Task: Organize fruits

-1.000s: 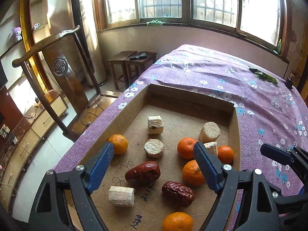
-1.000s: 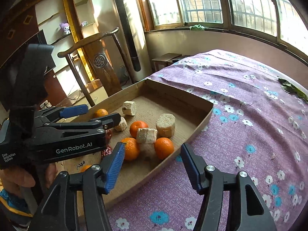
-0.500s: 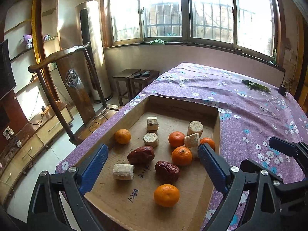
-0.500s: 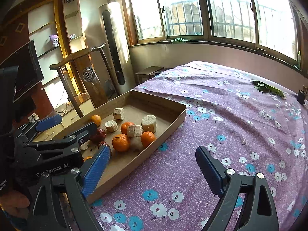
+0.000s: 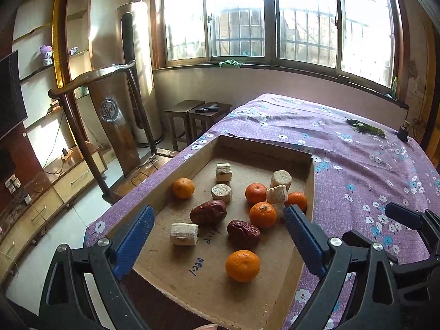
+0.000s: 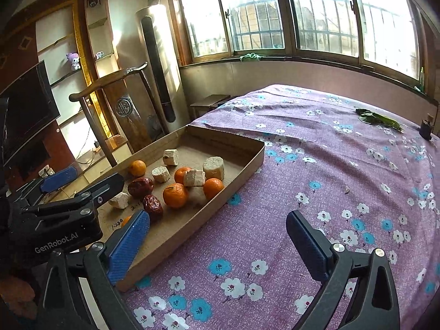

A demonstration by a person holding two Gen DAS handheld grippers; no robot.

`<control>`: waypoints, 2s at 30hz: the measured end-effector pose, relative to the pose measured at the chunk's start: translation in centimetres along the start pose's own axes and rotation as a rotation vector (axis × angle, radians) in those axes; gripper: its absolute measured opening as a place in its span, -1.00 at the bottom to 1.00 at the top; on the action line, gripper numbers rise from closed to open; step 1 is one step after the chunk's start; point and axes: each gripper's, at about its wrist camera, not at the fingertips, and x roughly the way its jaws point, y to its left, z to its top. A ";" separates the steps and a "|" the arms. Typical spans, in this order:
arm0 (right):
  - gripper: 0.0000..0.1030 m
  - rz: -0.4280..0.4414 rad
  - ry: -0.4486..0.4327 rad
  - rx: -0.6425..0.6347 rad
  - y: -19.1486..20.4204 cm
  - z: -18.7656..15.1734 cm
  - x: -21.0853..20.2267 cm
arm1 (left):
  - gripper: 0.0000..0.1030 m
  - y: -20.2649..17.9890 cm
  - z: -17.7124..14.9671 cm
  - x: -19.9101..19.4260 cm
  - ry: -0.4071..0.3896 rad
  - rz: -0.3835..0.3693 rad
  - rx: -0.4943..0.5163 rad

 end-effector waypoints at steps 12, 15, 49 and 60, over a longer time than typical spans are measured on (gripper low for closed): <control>0.98 -0.031 0.007 0.015 -0.5 -0.3 -0.1 | 0.85 0.2 0.0 0.2 0.016 0.019 -0.014; 0.98 -0.034 0.017 0.020 -0.4 -0.3 0.1 | 0.85 0.3 0.0 0.0 0.007 0.019 -0.008; 0.98 -0.033 0.028 0.035 0.2 -0.3 1.6 | 0.85 1.2 -0.5 0.6 -0.004 0.043 -0.018; 0.98 -0.036 0.041 0.017 0.4 -0.1 2.0 | 0.85 1.6 -0.5 0.8 0.006 0.058 -0.027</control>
